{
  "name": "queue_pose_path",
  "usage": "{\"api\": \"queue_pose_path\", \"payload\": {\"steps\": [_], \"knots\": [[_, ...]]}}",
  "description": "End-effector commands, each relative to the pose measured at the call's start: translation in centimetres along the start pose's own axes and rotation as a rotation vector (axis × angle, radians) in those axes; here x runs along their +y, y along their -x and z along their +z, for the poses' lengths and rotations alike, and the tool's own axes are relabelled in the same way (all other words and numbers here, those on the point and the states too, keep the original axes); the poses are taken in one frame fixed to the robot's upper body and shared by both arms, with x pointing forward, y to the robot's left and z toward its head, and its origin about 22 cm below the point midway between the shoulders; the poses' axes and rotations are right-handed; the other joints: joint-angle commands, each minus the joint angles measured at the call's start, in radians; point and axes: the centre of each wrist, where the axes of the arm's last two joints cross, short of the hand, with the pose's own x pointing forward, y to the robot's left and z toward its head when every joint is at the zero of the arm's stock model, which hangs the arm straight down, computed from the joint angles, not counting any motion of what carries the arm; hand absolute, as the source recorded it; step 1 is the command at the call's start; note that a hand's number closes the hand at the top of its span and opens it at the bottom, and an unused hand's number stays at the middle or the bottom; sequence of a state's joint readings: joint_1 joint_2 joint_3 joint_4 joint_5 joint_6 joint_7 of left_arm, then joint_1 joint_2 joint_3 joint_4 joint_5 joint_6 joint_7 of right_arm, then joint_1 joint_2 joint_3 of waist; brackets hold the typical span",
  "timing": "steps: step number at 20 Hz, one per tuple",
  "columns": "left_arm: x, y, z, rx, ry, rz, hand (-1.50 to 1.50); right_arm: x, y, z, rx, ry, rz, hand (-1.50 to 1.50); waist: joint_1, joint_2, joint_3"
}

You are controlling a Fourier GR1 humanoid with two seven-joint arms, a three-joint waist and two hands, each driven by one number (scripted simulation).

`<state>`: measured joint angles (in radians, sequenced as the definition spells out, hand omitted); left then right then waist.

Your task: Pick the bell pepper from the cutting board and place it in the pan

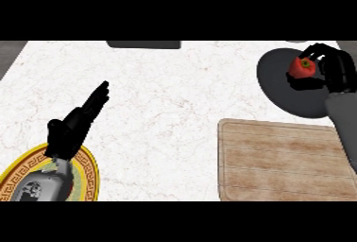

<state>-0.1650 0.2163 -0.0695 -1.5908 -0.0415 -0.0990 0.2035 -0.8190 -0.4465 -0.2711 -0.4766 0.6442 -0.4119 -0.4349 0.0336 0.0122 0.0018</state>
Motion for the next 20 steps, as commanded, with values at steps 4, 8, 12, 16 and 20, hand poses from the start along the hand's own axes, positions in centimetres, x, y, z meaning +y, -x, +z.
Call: {"api": "queue_pose_path", "payload": {"steps": [4,8,12,16,20], "knots": [[0.3,-0.1,-0.1,-0.014,0.037,0.005,0.0,-0.7,2.2,0.1,0.29,-0.24,0.093,-1.5,0.032,0.013,0.0],[0.8,-0.6,-0.7,-0.029,0.037,0.006,0.0,-0.9,2.6,0.1,0.267,-0.217,-0.026,-1.5,0.044,0.02,0.003],[-0.5,-1.0,-1.5,-0.034,0.053,-0.009,0.0,-0.6,2.0,-0.2,0.246,-0.158,-0.206,-1.5,0.044,0.029,0.005],[-0.2,-1.0,-0.6,-0.021,0.032,-0.006,0.0,-1.3,2.5,-0.1,0.217,-0.006,-0.427,-1.5,0.037,0.022,0.007],[0.1,-1.1,-1.0,-0.049,0.022,0.01,0.0,-2.8,3.7,-0.1,0.218,0.002,-0.6,-1.5,0.03,0.022,0.005]]}}
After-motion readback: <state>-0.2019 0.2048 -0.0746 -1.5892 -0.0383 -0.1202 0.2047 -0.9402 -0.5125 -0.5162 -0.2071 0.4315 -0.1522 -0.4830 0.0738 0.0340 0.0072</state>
